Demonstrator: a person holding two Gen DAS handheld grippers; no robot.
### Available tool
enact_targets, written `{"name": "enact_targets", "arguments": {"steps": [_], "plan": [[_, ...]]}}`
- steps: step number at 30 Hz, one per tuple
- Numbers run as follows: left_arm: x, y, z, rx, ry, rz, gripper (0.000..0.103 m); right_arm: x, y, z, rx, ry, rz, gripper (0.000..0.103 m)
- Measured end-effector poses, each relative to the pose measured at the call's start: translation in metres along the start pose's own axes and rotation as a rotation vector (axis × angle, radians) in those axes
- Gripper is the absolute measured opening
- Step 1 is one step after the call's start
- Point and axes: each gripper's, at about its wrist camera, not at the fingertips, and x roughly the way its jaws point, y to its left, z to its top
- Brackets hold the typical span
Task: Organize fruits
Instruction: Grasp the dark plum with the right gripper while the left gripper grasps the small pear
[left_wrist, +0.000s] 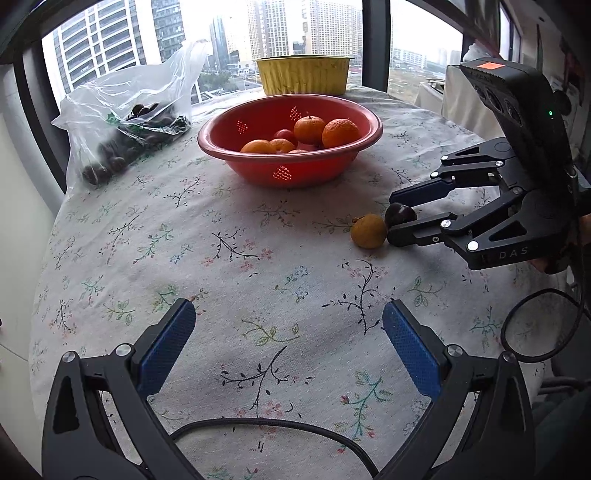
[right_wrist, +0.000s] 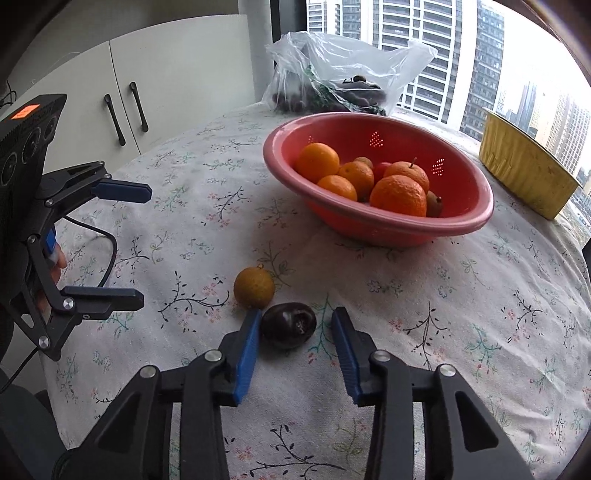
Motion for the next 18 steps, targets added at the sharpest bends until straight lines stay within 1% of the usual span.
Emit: {"name": "enact_targets", "arguments": {"steps": [6,18], "plan": [[0.004,-0.004,0.004,0.012,0.005,-0.008,0.103,0.0,0.001,0.0,-0.013,-0.014,0.015,0.032],[0.025,-0.018,0.023,0.065,0.028,-0.03,0.103,-0.012,-0.002,-0.006,0.033,-0.046,0.02,0.031]]}}
